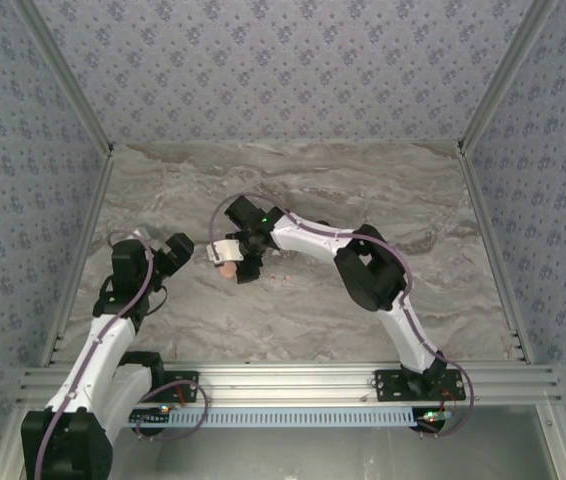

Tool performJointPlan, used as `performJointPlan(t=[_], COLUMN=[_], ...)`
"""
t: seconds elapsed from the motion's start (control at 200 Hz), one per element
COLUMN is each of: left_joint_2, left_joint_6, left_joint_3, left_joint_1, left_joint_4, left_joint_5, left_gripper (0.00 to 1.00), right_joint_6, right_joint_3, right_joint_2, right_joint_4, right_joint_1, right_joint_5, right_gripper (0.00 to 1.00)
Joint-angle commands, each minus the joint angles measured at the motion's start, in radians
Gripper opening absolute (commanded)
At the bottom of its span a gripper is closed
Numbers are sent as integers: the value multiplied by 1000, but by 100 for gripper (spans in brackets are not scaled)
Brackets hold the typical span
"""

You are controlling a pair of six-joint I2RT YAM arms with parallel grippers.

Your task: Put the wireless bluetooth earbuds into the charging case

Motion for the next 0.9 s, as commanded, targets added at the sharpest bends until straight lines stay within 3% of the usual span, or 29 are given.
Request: performJointPlan(t=[0.0,0.27,0.56,0.74,0.894], left_joint_2=[-24,-63,-114,-139,-126], left_joint_6=[-1,9,19,42,57], left_joint_3=[-3,-5,-7,16,63], left_joint_1=[7,8,8,8,9], left_joint_4=[-46,-93,-127,-128,-82], left_joint_5=[-21,-36,-15,67,241], left_gripper=[99,99,99,98,95], right_joint_6=[-38,-36,2,103,209], right_joint_3=[67,170,155,-1,-219], right_joint_2=[58,145,134,-22,-253], right_joint_4=[-90,-156,-150,21,195], right_joint_1=[9,11,11,-14,-51], right_joint_5=[-40,-62,-69,-80,-64], right_gripper=[75,70,53,48,47])
